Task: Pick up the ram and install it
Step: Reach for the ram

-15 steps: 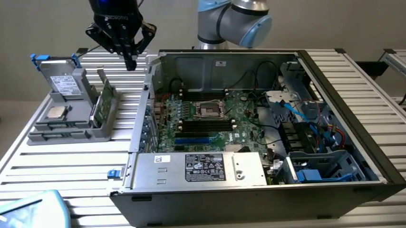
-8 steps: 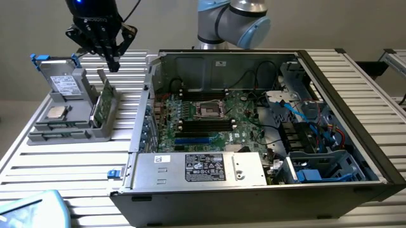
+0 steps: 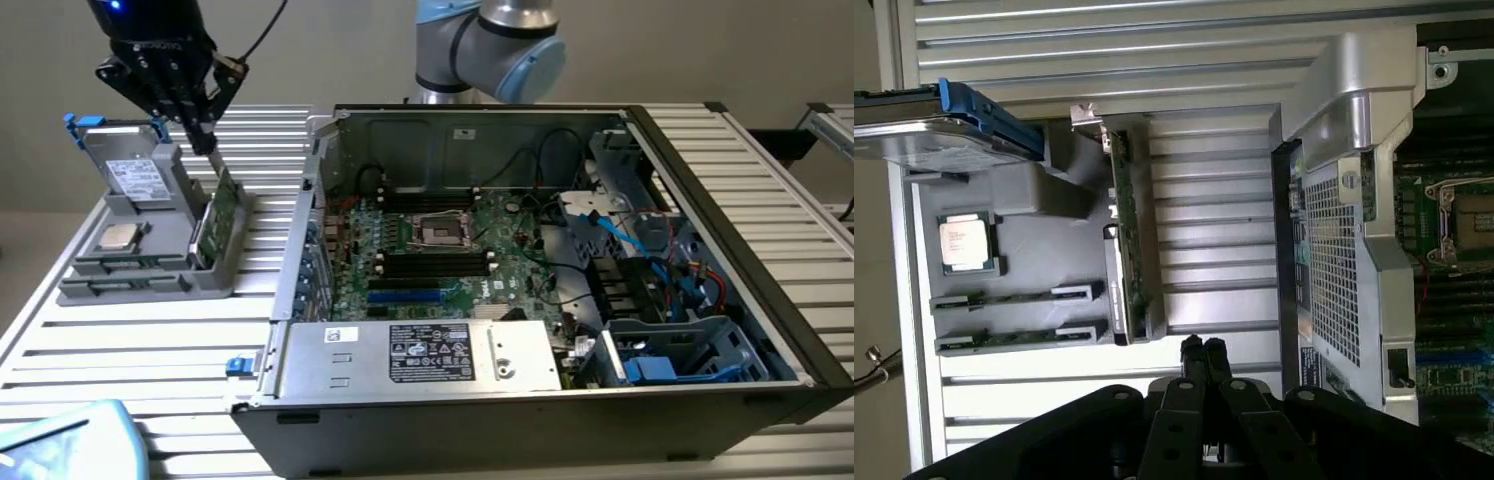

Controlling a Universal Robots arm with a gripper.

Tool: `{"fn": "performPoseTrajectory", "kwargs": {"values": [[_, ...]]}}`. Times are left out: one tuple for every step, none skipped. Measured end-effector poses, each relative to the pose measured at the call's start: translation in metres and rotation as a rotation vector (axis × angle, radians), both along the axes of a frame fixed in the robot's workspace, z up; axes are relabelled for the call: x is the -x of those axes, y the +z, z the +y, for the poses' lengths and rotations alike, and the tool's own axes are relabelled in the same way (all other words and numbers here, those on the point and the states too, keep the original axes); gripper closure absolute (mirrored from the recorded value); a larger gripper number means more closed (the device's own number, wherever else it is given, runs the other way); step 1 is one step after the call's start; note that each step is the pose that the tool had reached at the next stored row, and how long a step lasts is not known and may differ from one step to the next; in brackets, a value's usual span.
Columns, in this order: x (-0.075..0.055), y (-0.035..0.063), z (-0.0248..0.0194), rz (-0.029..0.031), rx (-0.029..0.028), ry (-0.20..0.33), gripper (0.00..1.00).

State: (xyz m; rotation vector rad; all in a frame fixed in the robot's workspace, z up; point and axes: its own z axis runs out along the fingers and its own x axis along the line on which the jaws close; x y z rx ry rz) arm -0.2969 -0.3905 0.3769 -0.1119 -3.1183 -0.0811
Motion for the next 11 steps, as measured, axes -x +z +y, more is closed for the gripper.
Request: {"fn": "performPoseTrajectory", "kwargs": {"values": [[0.004, -0.0004, 0.0001, 0.0016, -0.0003, 0.000, 0.89], [0.009, -0.0008, 0.0003, 0.0034, -0.0005, 0.000, 0.89], [0.014, -0.0012, 0.0004, 0.0052, -0.0008, 0.000, 0.89], [0.018, -0.0016, 0.0006, 0.0070, -0.0010, 0.000, 0.89], [0.023, -0.0019, 0.0007, 0.0089, -0.0012, 0.000, 0.89], [0.027, -0.0024, 0.0008, 0.0106, -0.0015, 0.000, 0.89], [0.032, -0.0027, 0.0010, 0.0124, -0.0017, 0.000, 0.89], [0.036, -0.0031, 0.0011, 0.0142, -0.0020, 0.000, 0.89], [0.041, -0.0035, 0.0013, 0.0162, -0.0022, 0.000, 0.89], [0.046, -0.0039, 0.0014, 0.0181, -0.0025, 0.000, 0.89], [0.050, -0.0043, 0.0015, 0.0198, -0.0028, 0.000, 0.89]]}}
